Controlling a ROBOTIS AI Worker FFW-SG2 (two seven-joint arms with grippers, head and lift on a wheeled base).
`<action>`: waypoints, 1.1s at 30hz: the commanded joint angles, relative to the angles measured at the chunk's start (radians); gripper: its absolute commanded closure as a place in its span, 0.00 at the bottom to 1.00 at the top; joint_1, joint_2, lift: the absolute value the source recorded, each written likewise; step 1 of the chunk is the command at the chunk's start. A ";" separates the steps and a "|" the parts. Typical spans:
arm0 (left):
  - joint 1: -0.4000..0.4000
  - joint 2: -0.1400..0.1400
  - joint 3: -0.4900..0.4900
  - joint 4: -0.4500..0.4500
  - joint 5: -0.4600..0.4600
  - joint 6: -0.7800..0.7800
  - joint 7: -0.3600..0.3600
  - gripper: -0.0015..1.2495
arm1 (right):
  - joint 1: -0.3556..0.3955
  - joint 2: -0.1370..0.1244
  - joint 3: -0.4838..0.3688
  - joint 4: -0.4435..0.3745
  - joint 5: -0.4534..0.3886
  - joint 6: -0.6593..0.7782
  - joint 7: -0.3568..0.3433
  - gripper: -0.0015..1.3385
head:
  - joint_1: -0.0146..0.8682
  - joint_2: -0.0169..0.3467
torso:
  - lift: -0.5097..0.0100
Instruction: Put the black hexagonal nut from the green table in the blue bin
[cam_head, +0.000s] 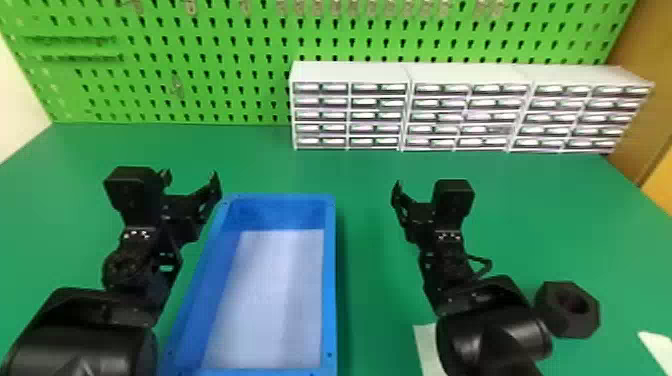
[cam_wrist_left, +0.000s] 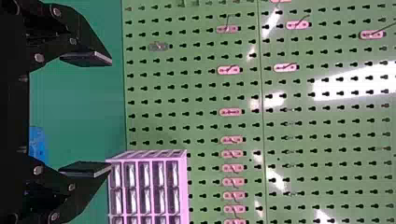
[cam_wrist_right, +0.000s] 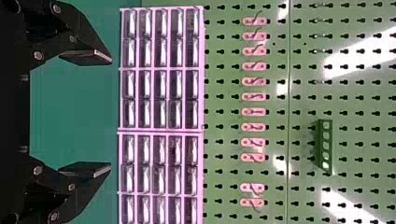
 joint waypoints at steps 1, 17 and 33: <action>-0.001 0.000 0.000 0.001 0.000 0.000 0.000 0.36 | 0.000 -0.001 0.001 0.000 0.000 0.001 0.000 0.34 | 0.79 0.19 | 0.79; 0.002 0.000 0.000 0.001 0.002 0.000 0.000 0.36 | 0.000 -0.003 -0.001 -0.003 0.000 0.004 0.000 0.35 | 0.79 0.19 | 0.79; 0.003 0.000 0.002 -0.001 0.003 0.000 0.000 0.36 | 0.015 -0.004 -0.117 -0.043 0.032 0.023 0.002 0.34 | 0.79 0.19 | 0.79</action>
